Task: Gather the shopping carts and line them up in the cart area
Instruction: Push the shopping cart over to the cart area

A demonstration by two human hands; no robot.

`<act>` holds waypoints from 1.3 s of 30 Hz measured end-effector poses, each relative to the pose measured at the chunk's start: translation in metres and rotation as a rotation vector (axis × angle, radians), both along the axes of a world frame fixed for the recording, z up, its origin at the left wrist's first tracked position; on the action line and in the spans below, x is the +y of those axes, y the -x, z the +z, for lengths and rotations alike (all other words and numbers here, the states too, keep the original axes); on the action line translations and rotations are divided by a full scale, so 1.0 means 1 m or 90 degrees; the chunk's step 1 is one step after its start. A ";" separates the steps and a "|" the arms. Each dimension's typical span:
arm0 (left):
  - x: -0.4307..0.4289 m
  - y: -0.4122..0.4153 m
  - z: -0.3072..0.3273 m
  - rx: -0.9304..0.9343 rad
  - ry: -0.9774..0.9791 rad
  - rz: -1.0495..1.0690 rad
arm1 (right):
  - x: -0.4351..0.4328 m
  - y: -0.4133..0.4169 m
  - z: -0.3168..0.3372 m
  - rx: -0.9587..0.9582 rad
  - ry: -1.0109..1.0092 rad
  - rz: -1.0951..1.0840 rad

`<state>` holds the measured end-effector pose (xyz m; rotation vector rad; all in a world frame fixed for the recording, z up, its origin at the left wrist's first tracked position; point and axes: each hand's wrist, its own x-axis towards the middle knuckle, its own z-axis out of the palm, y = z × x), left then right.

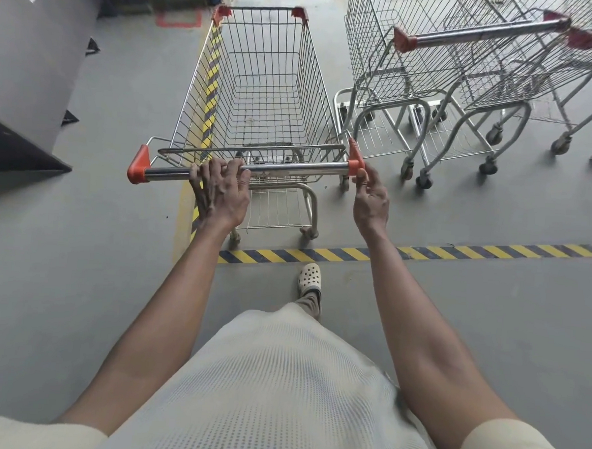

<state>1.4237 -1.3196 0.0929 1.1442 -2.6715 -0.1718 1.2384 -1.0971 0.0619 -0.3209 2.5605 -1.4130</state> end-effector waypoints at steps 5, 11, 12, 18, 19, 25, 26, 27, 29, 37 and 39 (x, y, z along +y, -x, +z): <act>0.001 0.000 -0.002 0.005 -0.007 0.001 | 0.001 0.000 0.001 -0.008 -0.001 0.001; 0.008 0.006 -0.002 0.055 -0.018 0.015 | 0.006 -0.001 0.001 0.005 0.047 0.011; 0.010 0.008 -0.002 0.064 -0.014 0.012 | 0.006 0.000 0.000 0.008 0.051 0.005; 0.047 0.041 -0.003 0.099 -0.003 -0.086 | 0.008 0.011 0.009 0.007 0.119 -0.039; 0.053 0.051 -0.002 0.099 -0.007 -0.101 | 0.008 0.015 0.011 0.000 0.128 -0.043; 0.076 0.132 0.006 0.126 -0.044 -0.155 | 0.012 0.064 -0.001 -0.008 0.104 -0.053; 0.077 0.147 0.007 0.134 -0.048 -0.162 | 0.011 0.076 -0.002 -0.010 0.102 -0.053; 0.077 0.163 0.008 0.136 -0.052 -0.166 | 0.010 0.090 -0.002 -0.013 0.100 -0.053; 0.077 0.192 0.013 0.120 -0.064 -0.172 | 0.008 0.115 0.002 -0.014 0.095 -0.054; 0.090 0.299 0.050 0.078 -0.133 -0.253 | 0.014 0.210 0.024 0.020 0.110 -0.088; 0.097 0.319 0.052 0.089 -0.126 -0.268 | 0.019 0.226 0.023 -0.006 0.123 -0.094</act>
